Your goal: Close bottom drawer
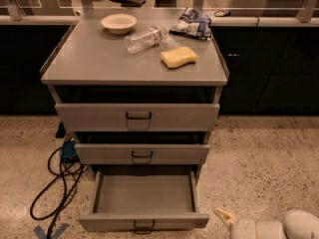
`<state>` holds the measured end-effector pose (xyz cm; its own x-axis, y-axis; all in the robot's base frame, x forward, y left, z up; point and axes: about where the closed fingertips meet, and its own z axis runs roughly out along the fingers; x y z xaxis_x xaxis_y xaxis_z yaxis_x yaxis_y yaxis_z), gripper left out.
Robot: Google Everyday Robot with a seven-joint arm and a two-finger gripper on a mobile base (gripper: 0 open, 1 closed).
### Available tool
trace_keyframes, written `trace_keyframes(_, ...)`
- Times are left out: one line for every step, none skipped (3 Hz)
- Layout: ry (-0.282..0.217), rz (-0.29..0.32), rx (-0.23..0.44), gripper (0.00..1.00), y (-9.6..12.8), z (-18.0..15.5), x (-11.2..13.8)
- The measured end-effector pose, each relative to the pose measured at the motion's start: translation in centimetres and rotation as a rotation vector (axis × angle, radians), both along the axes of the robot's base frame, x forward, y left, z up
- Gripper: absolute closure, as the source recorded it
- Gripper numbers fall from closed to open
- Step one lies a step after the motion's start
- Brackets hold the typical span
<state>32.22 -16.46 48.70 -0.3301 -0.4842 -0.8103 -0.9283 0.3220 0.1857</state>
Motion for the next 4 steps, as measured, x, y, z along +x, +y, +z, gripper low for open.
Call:
trace_keyframes(0.102,0.056,0.052,0.00,3.1,-6.4,1.2)
trace_keyframes(0.210,0.095,0.122,0.00,4.7,-11.9,1.8)
trace_keyframes(0.217,0.090,0.135,0.00,5.2,-12.6,1.6)
trace_keyframes(0.168,0.100,0.085,0.00,7.0,-11.2,-0.7)
